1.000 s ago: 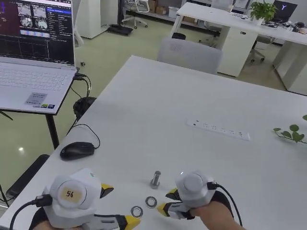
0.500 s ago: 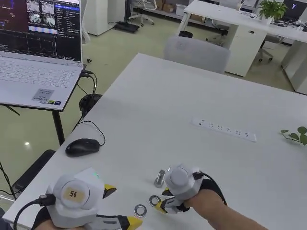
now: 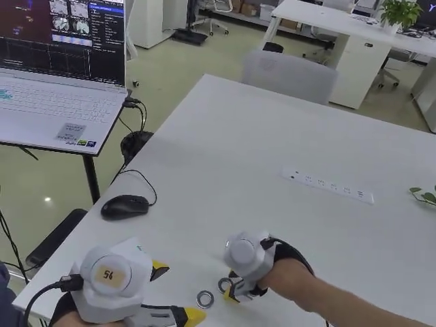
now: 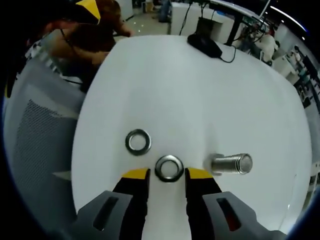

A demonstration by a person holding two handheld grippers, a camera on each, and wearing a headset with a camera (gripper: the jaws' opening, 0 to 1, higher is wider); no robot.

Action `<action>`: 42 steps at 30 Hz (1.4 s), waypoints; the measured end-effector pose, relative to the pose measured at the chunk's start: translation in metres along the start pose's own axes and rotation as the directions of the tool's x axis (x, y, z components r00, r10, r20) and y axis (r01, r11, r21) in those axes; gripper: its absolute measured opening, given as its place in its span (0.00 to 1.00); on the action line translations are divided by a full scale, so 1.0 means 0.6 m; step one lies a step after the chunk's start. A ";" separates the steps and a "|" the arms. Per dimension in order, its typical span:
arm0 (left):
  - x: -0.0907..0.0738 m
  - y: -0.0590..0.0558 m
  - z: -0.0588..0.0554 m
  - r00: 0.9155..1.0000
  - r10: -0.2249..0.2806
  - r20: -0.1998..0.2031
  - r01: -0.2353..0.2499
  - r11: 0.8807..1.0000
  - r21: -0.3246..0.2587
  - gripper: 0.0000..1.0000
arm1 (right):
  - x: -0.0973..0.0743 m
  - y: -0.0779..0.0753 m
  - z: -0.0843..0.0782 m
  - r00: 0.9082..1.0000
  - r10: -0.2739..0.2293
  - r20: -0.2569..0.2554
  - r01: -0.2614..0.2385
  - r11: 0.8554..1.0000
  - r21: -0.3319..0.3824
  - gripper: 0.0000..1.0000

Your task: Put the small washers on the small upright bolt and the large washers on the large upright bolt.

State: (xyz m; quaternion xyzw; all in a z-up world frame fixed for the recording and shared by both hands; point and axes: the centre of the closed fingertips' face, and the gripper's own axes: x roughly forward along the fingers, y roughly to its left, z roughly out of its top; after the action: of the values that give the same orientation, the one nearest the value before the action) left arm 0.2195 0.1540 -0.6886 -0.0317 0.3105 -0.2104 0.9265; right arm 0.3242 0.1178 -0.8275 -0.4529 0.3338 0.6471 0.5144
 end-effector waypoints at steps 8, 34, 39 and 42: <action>0.001 -0.005 -0.002 1.000 -0.007 -0.005 0.007 1.000 0.002 0.62 | -0.001 0.005 0.000 0.999 0.046 -0.005 -0.046 0.999 -0.022 0.27; 0.002 -0.004 0.005 1.000 -0.008 0.000 0.008 1.000 0.012 0.61 | -0.028 0.033 -0.041 0.999 -0.002 0.049 -0.004 0.993 0.122 0.23; 0.002 -0.007 0.002 1.000 -0.011 -0.003 0.011 1.000 0.011 0.61 | -0.035 0.030 -0.049 0.998 -0.015 0.062 0.005 0.987 0.158 0.23; 0.003 -0.007 0.000 1.000 -0.011 -0.004 0.011 1.000 0.010 0.61 | -0.033 0.034 -0.057 0.999 -0.012 0.050 0.004 0.986 0.167 0.23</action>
State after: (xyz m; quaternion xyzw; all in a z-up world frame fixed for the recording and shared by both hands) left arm 0.2192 0.1498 -0.6888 -0.0283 0.3113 -0.2170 0.9248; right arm 0.3140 0.0747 -0.8223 -0.3931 0.3718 0.6262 0.5614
